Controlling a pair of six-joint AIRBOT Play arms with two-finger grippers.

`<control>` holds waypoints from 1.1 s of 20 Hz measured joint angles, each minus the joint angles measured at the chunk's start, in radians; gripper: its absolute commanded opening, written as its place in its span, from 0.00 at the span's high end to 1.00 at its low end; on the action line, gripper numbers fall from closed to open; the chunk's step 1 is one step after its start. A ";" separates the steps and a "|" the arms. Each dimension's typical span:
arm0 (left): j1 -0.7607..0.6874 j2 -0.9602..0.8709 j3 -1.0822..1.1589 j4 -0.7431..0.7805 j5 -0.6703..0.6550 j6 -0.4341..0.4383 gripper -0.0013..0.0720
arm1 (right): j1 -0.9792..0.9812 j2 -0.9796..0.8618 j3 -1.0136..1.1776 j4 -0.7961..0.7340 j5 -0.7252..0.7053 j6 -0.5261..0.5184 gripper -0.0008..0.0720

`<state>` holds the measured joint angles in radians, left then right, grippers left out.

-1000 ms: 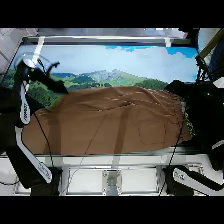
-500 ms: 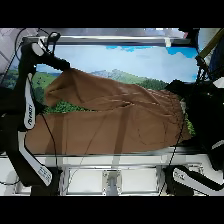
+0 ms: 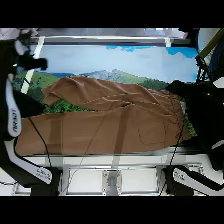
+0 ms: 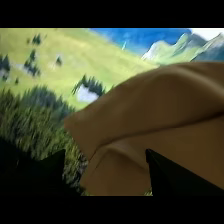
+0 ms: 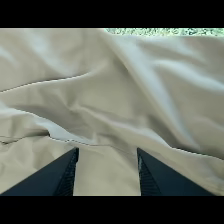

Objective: Fold the clothes and pants, and hang the long-sleeved shirts on hangers.

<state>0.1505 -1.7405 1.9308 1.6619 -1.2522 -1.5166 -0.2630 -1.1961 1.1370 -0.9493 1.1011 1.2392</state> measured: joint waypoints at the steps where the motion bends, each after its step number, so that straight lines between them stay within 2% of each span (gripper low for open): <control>1: 0.043 0.031 -0.067 -0.011 -0.025 -0.026 0.25 | 0.000 0.000 0.000 -0.001 0.001 0.000 0.42; 3: 0.128 0.080 -0.206 -0.090 -0.040 -0.085 0.25 | 0.000 0.000 0.000 -0.003 0.002 -0.001 0.42; 5: 0.202 0.100 -0.323 -0.242 -0.025 -0.127 0.25 | 0.001 0.000 0.000 -0.003 0.001 -0.002 0.42; 7: 0.248 0.097 -0.397 -0.405 0.018 -0.149 0.25 | 0.001 0.000 0.000 -0.003 -0.001 -0.003 0.42; 10: 0.257 0.058 -0.449 -0.570 0.079 -0.152 0.25 | 0.001 0.000 0.000 -0.002 -0.002 -0.003 0.42; 14: 0.228 -0.003 -0.473 -0.661 0.171 -0.161 0.25 | 0.001 0.000 0.000 -0.002 -0.002 -0.003 0.42; 20: 0.197 -0.064 -0.480 -0.704 0.311 -0.183 0.25 | 0.001 0.000 0.000 -0.010 -0.009 -0.003 0.42; 21: 0.194 -0.074 -0.481 -0.711 0.333 -0.187 0.27 | 0.001 0.000 0.000 -0.010 -0.011 -0.003 0.42; 22: 0.190 -0.083 -0.481 -0.722 0.356 -0.187 0.32 | 0.001 0.000 0.000 -0.010 -0.013 -0.003 0.42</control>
<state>0.3405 -1.8236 1.4502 0.9398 -0.8963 -1.7031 -0.2619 -1.1961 1.1370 -0.9592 1.0878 1.2358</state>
